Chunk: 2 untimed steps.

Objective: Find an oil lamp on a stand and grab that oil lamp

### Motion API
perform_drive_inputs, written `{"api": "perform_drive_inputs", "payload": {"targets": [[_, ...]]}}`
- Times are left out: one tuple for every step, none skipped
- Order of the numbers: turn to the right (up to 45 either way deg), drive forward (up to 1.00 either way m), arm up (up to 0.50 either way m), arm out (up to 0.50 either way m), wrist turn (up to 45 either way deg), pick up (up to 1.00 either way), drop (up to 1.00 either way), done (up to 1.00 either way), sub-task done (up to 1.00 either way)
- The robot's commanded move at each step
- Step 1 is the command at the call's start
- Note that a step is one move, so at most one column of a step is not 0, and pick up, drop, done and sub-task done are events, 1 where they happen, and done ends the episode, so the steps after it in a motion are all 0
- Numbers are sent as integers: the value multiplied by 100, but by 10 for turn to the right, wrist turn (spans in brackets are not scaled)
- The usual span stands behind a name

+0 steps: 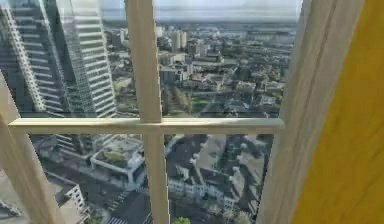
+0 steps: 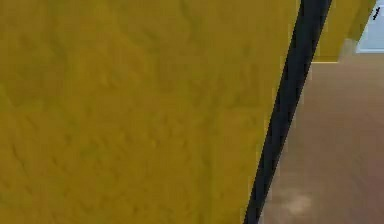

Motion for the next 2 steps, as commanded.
{"api": "perform_drive_inputs", "payload": {"targets": [[450,0,0,0,0,0,0,0,0],[450,0,0,0,0,0,0,0,0]]}}
